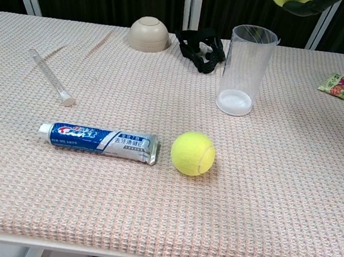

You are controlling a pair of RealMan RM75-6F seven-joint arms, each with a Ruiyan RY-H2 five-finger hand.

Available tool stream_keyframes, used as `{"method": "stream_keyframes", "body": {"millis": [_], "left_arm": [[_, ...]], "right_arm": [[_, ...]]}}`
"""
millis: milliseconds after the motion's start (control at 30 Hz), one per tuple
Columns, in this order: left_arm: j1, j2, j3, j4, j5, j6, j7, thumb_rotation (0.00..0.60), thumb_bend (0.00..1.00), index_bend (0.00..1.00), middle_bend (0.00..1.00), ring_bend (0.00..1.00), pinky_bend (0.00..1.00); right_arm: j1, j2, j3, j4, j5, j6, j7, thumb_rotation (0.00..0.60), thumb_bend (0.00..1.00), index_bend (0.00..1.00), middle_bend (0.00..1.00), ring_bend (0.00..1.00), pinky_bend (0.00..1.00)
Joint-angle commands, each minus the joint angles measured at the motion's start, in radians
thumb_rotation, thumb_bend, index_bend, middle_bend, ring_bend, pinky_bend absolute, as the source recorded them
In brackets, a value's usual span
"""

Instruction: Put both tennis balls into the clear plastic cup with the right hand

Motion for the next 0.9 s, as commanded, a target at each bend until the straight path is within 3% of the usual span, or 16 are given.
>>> {"method": "stream_keyframes", "body": {"millis": [33, 300, 400, 500, 600, 900], "left_arm": [[-0.001, 0.0, 0.0, -0.001, 0.0, -0.001, 0.001, 0.6, 0.01, 0.05, 0.0, 0.0, 0.0], [-0.006, 0.002, -0.004, -0.004, -0.004, -0.008, 0.001, 0.6, 0.01, 0.04, 0.0, 0.0, 0.0], [-0.007, 0.004, -0.006, -0.007, 0.0, -0.001, 0.003, 0.6, 0.01, 0.05, 0.0, 0.0, 0.0], [-0.007, 0.003, -0.006, -0.006, 0.005, 0.003, 0.006, 0.6, 0.01, 0.05, 0.0, 0.0, 0.0], [-0.008, 0.002, -0.004, -0.003, 0.005, -0.001, 0.006, 0.6, 0.01, 0.05, 0.0, 0.0, 0.0], [-0.006, 0.001, -0.004, -0.003, 0.004, 0.002, 0.005, 0.6, 0.01, 0.05, 0.0, 0.0, 0.0]], "right_arm": [[0.05, -0.042, 0.014, 0.049, 0.07, -0.044, -0.04, 0.6, 0.47, 0.69, 0.51, 0.5, 0.69], [0.1, -0.072, 0.001, 0.109, 0.135, -0.101, 0.007, 0.6, 0.35, 0.6, 0.47, 0.47, 0.63], [0.106, -0.059, -0.006, 0.101, 0.153, -0.135, 0.053, 0.6, 0.25, 0.44, 0.42, 0.36, 0.47], [0.109, -0.036, -0.007, 0.086, 0.185, -0.17, 0.096, 0.6, 0.2, 0.22, 0.28, 0.18, 0.27], [0.11, -0.023, -0.013, 0.081, 0.184, -0.166, 0.113, 0.6, 0.19, 0.1, 0.19, 0.08, 0.18], [0.108, 0.007, -0.026, 0.037, 0.16, -0.133, 0.153, 0.6, 0.19, 0.03, 0.14, 0.04, 0.16]]}}
